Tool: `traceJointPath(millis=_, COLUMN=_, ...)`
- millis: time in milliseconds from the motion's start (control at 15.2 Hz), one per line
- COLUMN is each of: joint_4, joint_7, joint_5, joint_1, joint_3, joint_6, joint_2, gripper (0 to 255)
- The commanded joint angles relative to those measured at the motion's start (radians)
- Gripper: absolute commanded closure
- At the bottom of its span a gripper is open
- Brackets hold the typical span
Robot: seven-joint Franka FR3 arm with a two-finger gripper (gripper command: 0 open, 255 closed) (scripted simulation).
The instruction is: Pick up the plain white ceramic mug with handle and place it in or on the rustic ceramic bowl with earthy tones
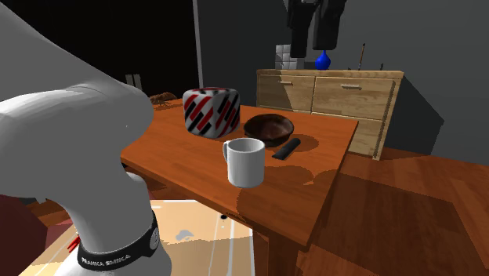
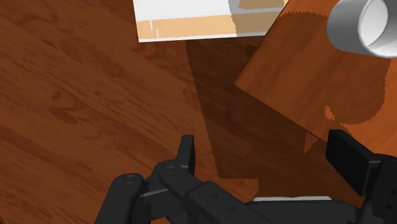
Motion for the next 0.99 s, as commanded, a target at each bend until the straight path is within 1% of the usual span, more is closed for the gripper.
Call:
traceJointPath(millis=0, joint_4=0.000, joint_7=0.000, joint_5=0.000, joint_1=0.000, joint_3=0.000, joint_6=0.000, joint_2=0.000, gripper=0)
traceJointPath(millis=462, joint_4=-0.212, joint_7=0.096, joint_5=0.092, joint_1=0.048, joint_3=0.081, joint_6=0.108, joint_2=-0.071, gripper=0)
traceJointPath(millis=924, joint_4=-0.386, joint_7=0.196, joint_5=0.213, joint_1=0.125, joint_3=0.182, joint_6=0.235, joint_2=-0.093, gripper=0)
